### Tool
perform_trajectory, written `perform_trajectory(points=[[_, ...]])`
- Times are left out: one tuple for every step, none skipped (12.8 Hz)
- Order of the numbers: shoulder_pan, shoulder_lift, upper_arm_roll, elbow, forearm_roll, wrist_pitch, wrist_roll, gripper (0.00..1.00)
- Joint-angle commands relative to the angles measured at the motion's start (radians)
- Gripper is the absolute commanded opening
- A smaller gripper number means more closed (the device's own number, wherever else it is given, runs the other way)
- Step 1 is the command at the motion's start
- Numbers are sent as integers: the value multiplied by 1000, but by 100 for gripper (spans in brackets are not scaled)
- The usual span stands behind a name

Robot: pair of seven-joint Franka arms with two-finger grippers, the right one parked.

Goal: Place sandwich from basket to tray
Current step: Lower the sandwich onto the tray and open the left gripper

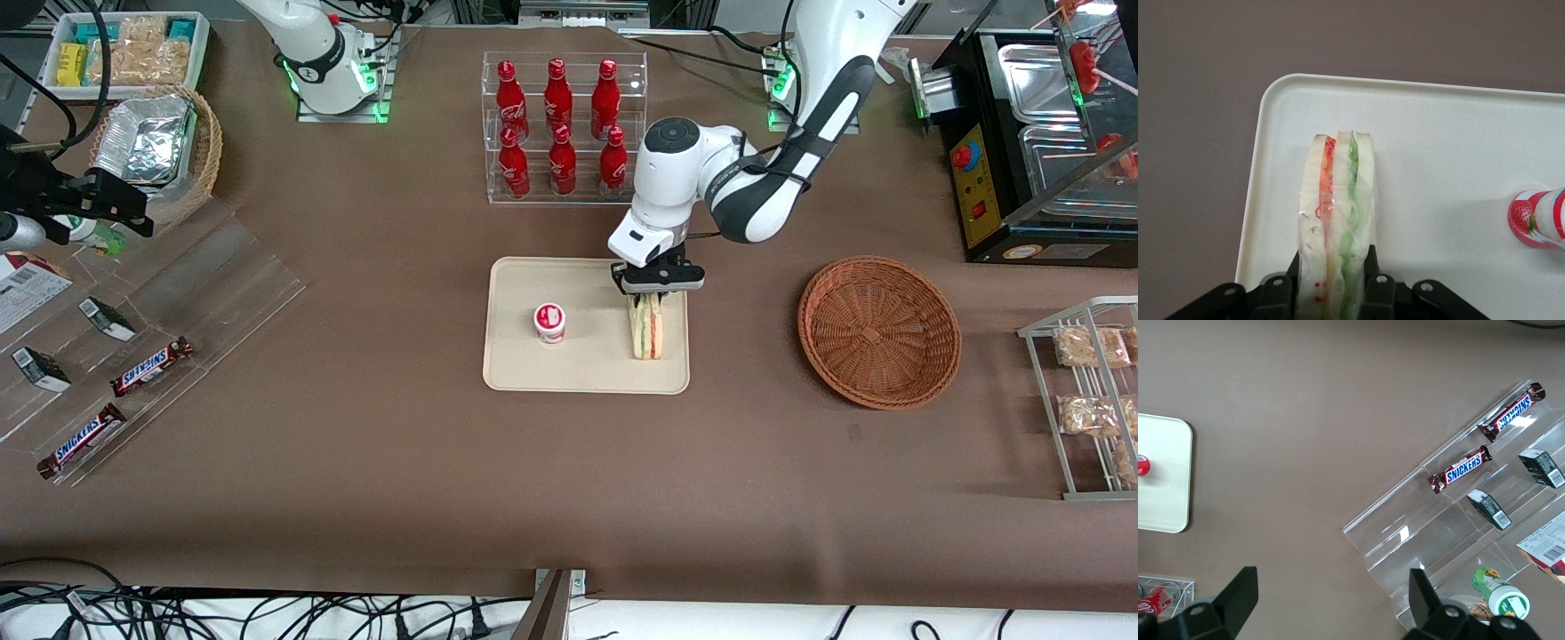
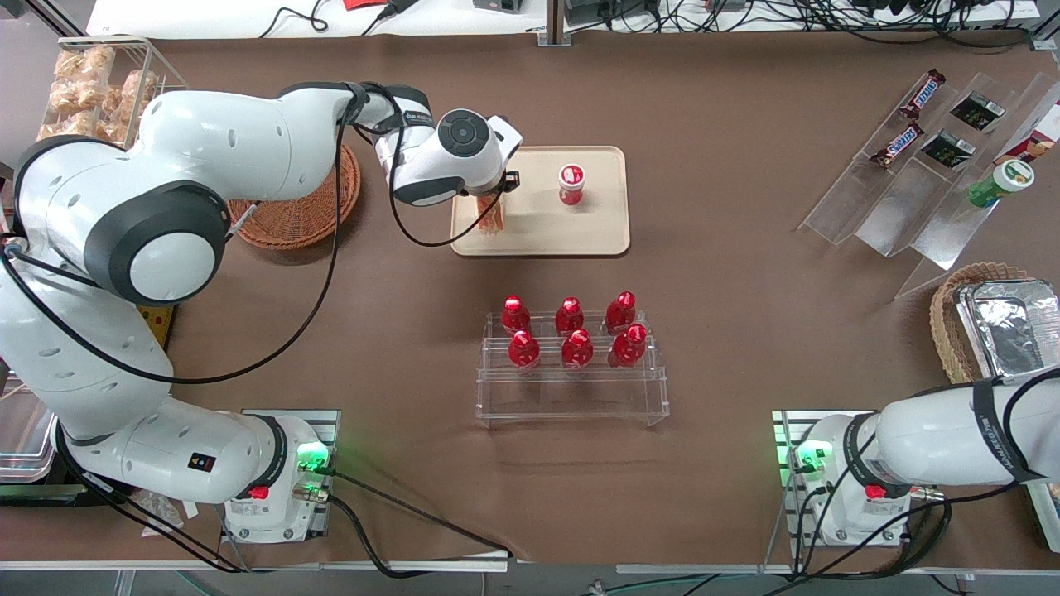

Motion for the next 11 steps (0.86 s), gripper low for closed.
perform_trajectory(points=[[-15, 41, 1, 64, 30, -36, -25, 39], [-13, 40, 1, 64, 30, -42, -25, 41], [-15, 41, 1, 64, 30, -42, -25, 45], [-15, 41, 1, 66, 30, -42, -25, 48], [-13, 41, 1, 66, 30, -42, -25, 57], [-13, 41, 1, 66, 30, -42, -25, 63], [-13, 41, 1, 66, 30, -42, -25, 74], [-9, 40, 1, 66, 30, -42, -22, 90], [-2, 38, 1, 66, 30, -42, -21, 100], [-1, 37, 1, 66, 27, -42, -21, 100], [-1, 32, 1, 66, 15, -53, -21, 100]])
